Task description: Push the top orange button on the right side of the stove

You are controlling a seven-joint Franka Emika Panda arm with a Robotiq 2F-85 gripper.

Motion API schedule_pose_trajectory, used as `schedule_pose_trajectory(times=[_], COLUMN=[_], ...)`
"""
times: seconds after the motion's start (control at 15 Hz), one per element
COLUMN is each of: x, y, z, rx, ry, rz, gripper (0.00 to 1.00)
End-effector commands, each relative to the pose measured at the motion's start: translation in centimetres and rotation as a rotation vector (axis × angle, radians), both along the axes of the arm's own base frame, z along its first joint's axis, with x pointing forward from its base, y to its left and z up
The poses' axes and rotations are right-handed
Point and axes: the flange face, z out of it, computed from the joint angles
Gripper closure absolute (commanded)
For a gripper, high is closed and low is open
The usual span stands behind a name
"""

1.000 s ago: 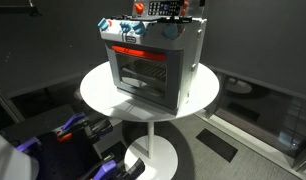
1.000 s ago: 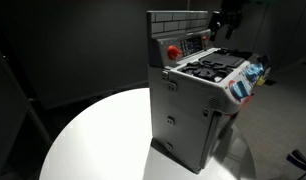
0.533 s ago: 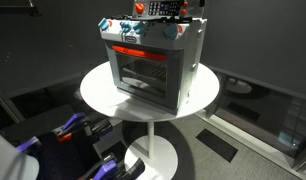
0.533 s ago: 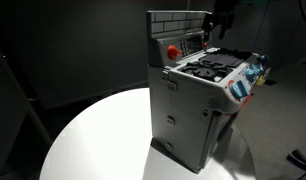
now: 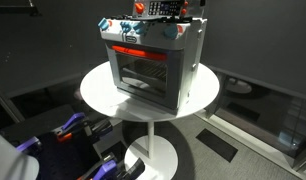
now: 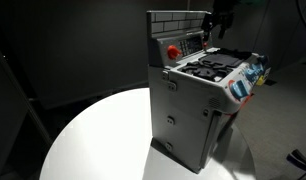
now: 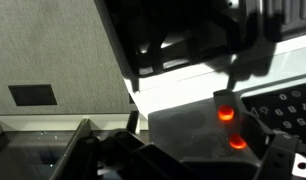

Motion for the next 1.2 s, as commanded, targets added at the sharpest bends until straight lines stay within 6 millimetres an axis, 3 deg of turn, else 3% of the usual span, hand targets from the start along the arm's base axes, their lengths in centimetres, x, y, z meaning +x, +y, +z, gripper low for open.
schedule_pose_trajectory(times=[0.0, 0.47, 1.13], x=[-0.3, -3.8, -10.9], y=[-0.3, -0.3, 0.2], z=[1.3, 3.3, 4.6], rx=[-0.013, 0.004, 0.002], ry=[0.003, 0.032, 0.211], rz=[-0.021, -0.002, -0.015], gripper=[0.00, 0.00, 0.00])
